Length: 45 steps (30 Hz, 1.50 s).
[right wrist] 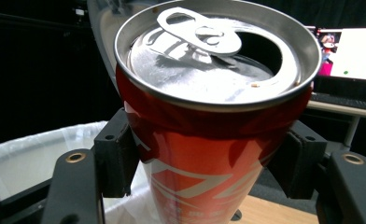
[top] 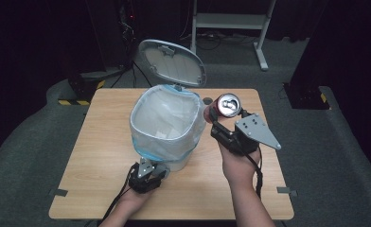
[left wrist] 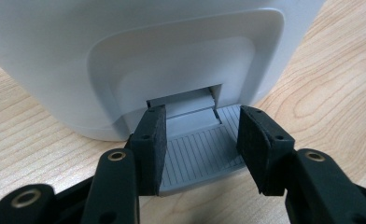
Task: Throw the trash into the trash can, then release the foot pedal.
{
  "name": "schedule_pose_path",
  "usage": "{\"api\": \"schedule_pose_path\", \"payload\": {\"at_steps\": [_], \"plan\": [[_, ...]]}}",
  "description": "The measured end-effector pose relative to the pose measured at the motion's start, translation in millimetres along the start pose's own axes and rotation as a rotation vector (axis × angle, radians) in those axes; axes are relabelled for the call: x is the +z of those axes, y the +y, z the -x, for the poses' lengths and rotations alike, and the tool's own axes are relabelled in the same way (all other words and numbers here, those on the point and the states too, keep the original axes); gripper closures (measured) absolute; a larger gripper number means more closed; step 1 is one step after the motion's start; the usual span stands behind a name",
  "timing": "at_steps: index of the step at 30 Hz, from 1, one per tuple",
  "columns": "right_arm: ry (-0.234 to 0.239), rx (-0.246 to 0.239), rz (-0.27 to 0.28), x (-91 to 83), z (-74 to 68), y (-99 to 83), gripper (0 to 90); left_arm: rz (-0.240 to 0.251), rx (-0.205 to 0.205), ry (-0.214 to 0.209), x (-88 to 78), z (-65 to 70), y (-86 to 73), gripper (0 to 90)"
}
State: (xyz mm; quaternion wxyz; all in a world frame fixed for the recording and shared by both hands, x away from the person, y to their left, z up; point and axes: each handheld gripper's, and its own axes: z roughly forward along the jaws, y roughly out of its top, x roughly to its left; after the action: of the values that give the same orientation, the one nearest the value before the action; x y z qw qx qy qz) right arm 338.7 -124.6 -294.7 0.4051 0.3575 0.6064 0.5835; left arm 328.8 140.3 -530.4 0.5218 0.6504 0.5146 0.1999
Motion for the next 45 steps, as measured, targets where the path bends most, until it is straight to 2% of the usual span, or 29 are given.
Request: {"api": "schedule_pose_path", "payload": {"at_steps": [3, 4, 6, 10, 19, 31, 35, 40, 41, 42, 44, 45], "plan": [[0.004, 0.000, 0.013, 1.9, -2.8, 5.0, 33.8, -0.006, 0.008, 0.001, -0.4, -0.3, 0.1, 52.6], [0.005, 0.001, 0.017, 2.5, -3.9, 6.7, 33.8, 0.013, -0.013, 0.002, 1.1, 1.2, 0.0, 52.6], [0.007, 0.001, 0.033, 3.0, -6.7, 10.2, 33.9, -0.003, 0.002, 0.003, 0.1, 0.1, 0.1, 52.6], [0.009, -0.016, 0.039, 5.2, -10.2, 15.3, 33.9, 0.000, 0.000, 0.003, 0.1, 0.3, -0.1, 52.7], [0.063, -0.014, 0.063, 19.7, -28.9, 33.8, 33.9, -0.001, 0.003, 0.001, -0.2, 0.1, -0.2, 52.7], [0.136, -0.005, 0.048, 41.0, -56.6, 34.6, 33.8, 0.003, -0.006, 0.000, 0.1, 0.4, -0.1, 52.7], [0.154, -0.019, 0.045, 47.2, -67.4, 35.3, 33.8, 0.005, -0.012, -0.001, 0.2, 0.5, -0.1, 52.7], [0.169, -0.019, 0.035, 54.4, -73.1, 35.0, 33.9, 0.023, -0.027, -0.004, 1.4, 1.4, -0.2, 52.7], [0.171, -0.020, 0.035, 55.6, -74.1, 34.9, 33.8, 0.010, -0.015, -0.001, 0.5, 0.6, -0.1, 52.7], [0.176, -0.023, 0.030, 58.8, -76.5, 34.6, 33.8, 0.024, -0.027, -0.004, 1.4, 1.4, -0.2, 52.7], [0.178, -0.023, 0.028, 60.6, -77.6, 34.5, 33.8, 0.023, -0.027, -0.003, 1.4, 1.4, -0.2, 52.7], [0.181, -0.023, 0.027, 62.3, -78.4, 34.3, 33.8, 0.005, -0.013, -0.002, 0.2, 0.3, -0.1, 52.7]]}}
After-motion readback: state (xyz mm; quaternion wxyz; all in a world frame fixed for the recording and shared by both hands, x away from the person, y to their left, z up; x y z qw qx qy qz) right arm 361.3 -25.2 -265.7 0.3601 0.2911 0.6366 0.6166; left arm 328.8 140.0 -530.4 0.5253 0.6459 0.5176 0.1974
